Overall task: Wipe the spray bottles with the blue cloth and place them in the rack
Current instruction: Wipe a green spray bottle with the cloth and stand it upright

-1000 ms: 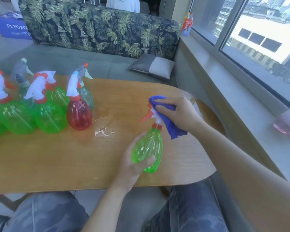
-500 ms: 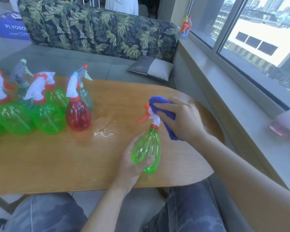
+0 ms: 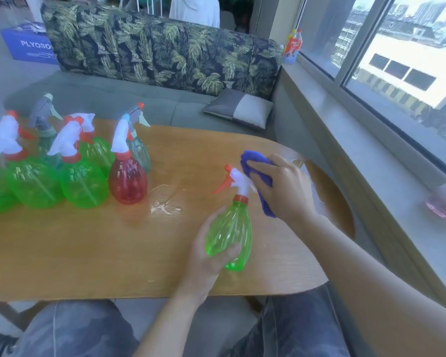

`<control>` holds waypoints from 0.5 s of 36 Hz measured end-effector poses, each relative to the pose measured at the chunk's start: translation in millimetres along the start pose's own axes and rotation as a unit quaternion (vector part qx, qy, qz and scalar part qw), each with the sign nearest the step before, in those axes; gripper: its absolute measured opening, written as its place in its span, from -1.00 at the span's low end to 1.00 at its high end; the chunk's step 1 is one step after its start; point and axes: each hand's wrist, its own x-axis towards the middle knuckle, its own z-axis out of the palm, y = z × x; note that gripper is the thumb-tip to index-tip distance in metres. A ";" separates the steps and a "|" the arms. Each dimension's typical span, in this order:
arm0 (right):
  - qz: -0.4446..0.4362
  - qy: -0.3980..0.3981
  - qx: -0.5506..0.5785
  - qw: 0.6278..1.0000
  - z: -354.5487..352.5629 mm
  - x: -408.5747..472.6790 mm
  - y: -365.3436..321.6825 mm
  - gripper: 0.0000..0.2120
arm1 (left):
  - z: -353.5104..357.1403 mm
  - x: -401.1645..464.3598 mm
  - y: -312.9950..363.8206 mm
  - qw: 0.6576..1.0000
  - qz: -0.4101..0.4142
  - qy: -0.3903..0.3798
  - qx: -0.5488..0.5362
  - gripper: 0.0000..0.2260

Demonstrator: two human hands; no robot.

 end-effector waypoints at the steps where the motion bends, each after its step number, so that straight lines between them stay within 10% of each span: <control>1: 0.031 0.010 0.025 0.999 -0.2 -5.1 2.9 -0.76 | 0.2 -0.9 -0.6 1.000 0.006 0.001 -0.011 -0.27; 4: 0.146 0.024 0.226 0.963 -1.6 -34.6 0.1 -0.78 | 3.0 0.0 1.2 0.998 0.024 0.013 -0.049 -0.20; 9: 0.335 -0.023 0.508 0.793 14.3 -102.7 -33.4 -0.81 | 3.6 5.4 4.6 0.996 0.021 0.061 -0.067 -0.31; 18: 0.346 0.024 0.559 0.753 31.5 -133.5 -57.4 -0.78 | -2.7 4.1 -3.5 0.997 0.016 0.069 -0.038 -0.38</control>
